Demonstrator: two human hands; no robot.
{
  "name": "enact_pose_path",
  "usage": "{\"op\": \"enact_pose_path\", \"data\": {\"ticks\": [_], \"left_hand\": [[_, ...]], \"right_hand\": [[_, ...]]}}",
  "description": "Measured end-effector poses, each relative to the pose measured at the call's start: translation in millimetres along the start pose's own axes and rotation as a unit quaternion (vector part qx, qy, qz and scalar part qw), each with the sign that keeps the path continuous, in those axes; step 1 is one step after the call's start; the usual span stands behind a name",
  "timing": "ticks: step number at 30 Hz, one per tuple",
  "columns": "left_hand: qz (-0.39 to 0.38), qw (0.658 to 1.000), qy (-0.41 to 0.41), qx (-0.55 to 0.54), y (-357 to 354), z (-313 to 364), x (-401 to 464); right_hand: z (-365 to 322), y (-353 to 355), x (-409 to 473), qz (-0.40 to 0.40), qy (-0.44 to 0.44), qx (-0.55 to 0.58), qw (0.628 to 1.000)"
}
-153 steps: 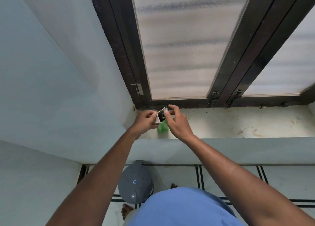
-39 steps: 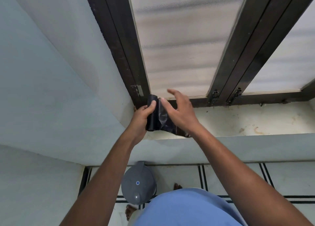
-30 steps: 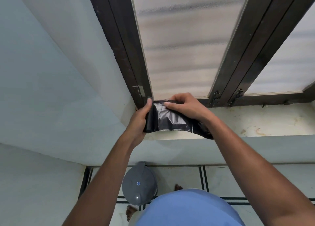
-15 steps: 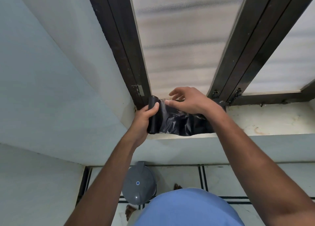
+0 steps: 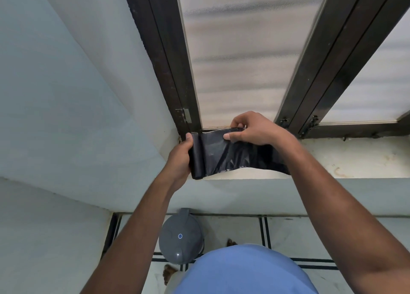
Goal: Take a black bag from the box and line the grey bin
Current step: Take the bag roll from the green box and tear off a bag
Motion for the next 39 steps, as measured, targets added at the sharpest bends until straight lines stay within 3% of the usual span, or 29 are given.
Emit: {"op": "enact_pose_path", "data": {"ticks": [6,9,12,24,28,35,39], "left_hand": [[-0.021,1.0,-0.006,0.006,-3,4,-2],[-0.025,0.999,-0.016,0.034,-9,6,-4],[-0.054,0.998,-0.016,0.017,-14,6,-1],[-0.031,0.998,-0.024,0.053,-7,7,-1],[-0.032,0.999,-0.016,0.018,-3,6,4],[-0.044,0.996,-0.036,0.063,-3,9,6],[-0.045,0.996,-0.043,0.06,-6,9,8]], "right_hand": [[-7,6,-11,0.053,-0.021,-0.095,0.994],[-24,-5,-15,0.061,0.015,-0.03,0.998],[-36,-20,-15,0.018,0.03,0.034,0.999],[-14,-11,-6,0.051,0.03,0.055,0.997],[-11,-6,-6,0.07,0.013,0.03,0.997],[-8,-1,-9,0.095,-0.017,-0.096,0.991],[-23,-10,-9,0.016,0.014,0.032,0.999]]}}
Point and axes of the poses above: each hand's wrist, its own x-axis towards the middle knuckle, its own y-axis out of the back of the hand, z = x × y, the point moved 2 cm from there along x, towards the middle knuckle
